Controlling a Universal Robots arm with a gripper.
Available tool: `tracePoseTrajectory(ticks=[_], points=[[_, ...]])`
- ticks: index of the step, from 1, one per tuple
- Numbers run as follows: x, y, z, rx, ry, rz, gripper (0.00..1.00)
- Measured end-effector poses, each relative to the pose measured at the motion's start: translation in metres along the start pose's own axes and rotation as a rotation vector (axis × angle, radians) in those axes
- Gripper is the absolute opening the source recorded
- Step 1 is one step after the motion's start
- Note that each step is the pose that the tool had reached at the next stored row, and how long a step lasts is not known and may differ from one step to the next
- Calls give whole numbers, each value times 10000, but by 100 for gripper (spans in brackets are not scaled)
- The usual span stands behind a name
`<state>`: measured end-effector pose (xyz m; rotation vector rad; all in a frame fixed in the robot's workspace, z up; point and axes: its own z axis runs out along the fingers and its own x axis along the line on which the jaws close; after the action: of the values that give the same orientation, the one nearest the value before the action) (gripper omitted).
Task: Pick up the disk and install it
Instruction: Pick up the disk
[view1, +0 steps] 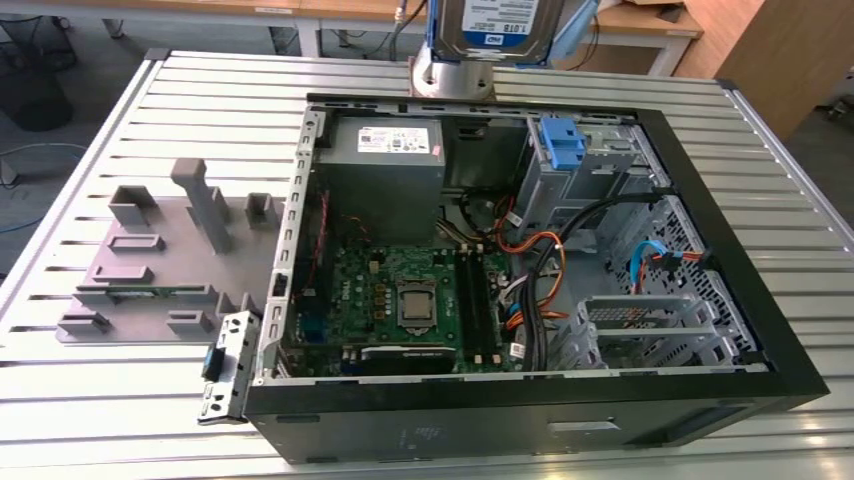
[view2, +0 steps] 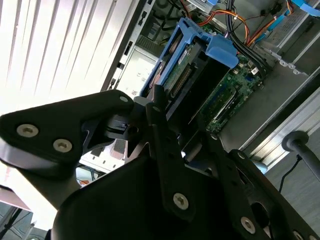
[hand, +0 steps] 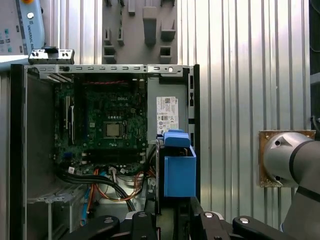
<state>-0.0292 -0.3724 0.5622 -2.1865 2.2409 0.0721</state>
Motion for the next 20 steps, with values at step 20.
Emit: tracePoseTrajectory(ticks=[20], points=[[664,-17,15,1,0,-1,35]])
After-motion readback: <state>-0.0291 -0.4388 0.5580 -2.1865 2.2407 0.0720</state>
